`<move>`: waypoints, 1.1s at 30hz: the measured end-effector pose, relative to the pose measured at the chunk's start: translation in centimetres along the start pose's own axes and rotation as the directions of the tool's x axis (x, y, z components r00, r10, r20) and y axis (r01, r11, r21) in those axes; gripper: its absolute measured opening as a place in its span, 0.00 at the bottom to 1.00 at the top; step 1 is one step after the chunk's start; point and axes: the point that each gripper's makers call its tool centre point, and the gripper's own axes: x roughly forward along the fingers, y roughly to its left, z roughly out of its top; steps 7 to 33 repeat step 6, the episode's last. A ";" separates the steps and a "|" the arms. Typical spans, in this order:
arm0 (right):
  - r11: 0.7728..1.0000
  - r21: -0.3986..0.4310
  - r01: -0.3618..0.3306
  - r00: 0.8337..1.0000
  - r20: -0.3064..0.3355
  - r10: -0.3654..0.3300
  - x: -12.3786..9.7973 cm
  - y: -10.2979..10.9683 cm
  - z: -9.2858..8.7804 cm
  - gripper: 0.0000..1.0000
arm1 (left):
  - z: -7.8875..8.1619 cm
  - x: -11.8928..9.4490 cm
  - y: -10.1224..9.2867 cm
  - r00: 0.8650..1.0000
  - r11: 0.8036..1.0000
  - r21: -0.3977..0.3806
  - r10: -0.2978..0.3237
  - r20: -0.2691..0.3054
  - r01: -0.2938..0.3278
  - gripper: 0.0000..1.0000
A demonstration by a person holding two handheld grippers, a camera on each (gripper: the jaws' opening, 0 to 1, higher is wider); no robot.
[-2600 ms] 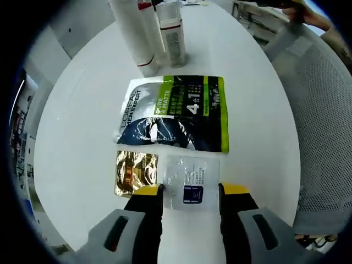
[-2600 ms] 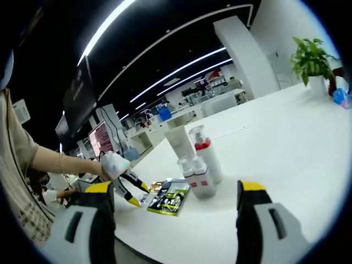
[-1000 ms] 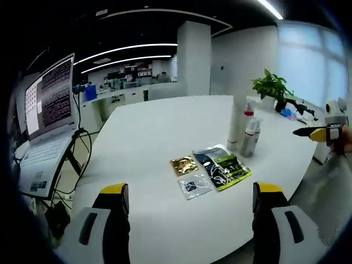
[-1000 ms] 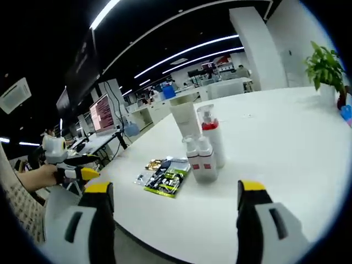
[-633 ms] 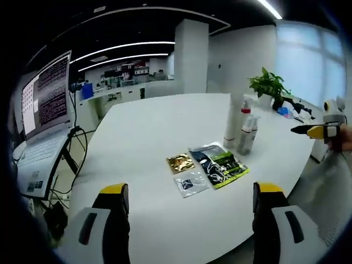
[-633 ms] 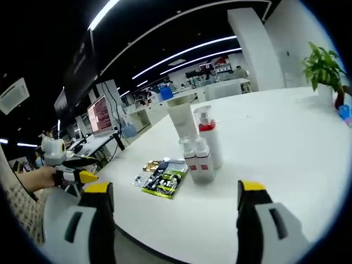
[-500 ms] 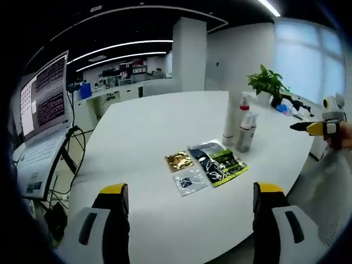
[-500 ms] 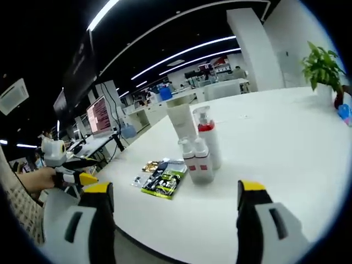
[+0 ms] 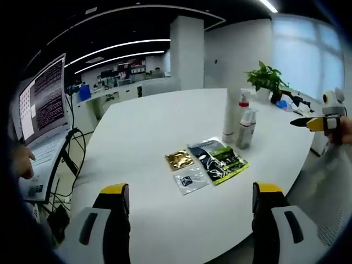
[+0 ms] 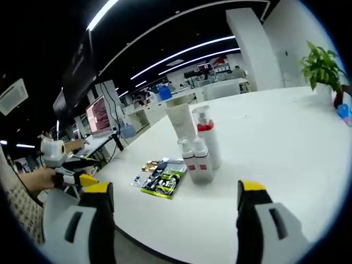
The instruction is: Arrange the skincare products in the storage area until every visible bottle or jar stands upright without overlapping.
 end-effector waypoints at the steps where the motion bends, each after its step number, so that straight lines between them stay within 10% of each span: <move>1: 1.000 0.001 0.000 1.000 0.001 0.000 0.0 0.0 0.0 0.93 | 0.0 0.0 0.0 1.000 1.000 0.002 0.000 0.001 0.000 0.90; 33: 1.000 0.002 0.001 1.000 0.002 -0.001 0.0 -0.3 0.0 0.93 | -0.1 0.0 -0.1 1.000 1.000 0.008 -0.004 -0.004 0.004 0.90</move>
